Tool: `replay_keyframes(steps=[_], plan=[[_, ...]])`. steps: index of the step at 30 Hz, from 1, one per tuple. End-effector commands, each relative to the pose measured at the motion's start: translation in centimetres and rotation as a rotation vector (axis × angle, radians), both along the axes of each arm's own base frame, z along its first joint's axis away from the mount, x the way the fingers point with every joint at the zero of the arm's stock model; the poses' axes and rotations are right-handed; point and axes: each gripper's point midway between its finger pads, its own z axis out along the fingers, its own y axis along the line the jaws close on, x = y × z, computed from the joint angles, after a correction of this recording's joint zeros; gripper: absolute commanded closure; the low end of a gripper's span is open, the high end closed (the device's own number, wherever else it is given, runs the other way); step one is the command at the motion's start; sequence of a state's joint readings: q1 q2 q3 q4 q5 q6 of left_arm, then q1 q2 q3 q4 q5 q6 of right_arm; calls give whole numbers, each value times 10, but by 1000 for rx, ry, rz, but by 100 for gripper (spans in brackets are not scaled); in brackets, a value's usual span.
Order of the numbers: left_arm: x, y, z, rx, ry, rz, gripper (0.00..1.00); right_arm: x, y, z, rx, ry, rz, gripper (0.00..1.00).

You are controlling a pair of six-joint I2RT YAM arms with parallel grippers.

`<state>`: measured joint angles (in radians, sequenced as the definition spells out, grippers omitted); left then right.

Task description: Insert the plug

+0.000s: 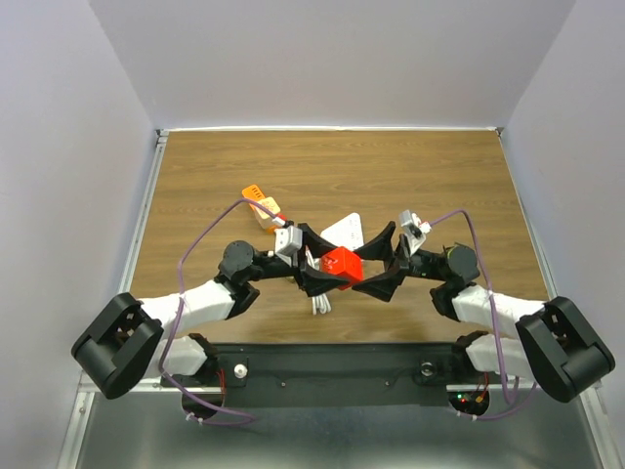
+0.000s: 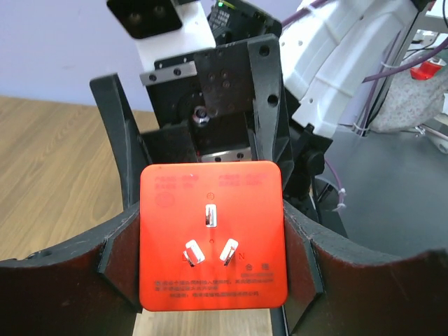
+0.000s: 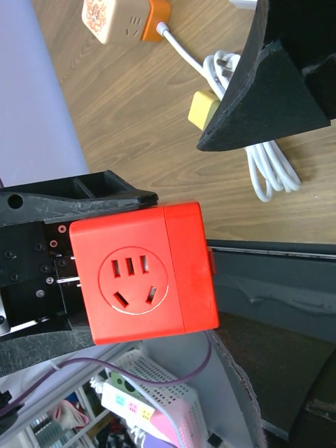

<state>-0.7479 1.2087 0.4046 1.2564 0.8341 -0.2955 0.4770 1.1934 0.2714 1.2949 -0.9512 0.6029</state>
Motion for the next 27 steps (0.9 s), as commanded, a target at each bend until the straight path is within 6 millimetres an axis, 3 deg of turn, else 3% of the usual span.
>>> replay_keyframes(steps=[1, 24, 26, 27], plan=[[-43, 27, 123, -429, -492, -34, 100, -33, -15, 75, 234, -454, 12, 0], [-60, 17, 152, -598, -515, -47, 100, -73, -30, 102, 370, -598, -30, 0], [-62, 16, 154, -607, -518, -53, 100, -74, -30, 103, 378, -595, -32, 3], [-62, 15, 156, -611, -518, -55, 100, -74, -31, 103, 381, -593, -37, 10]])
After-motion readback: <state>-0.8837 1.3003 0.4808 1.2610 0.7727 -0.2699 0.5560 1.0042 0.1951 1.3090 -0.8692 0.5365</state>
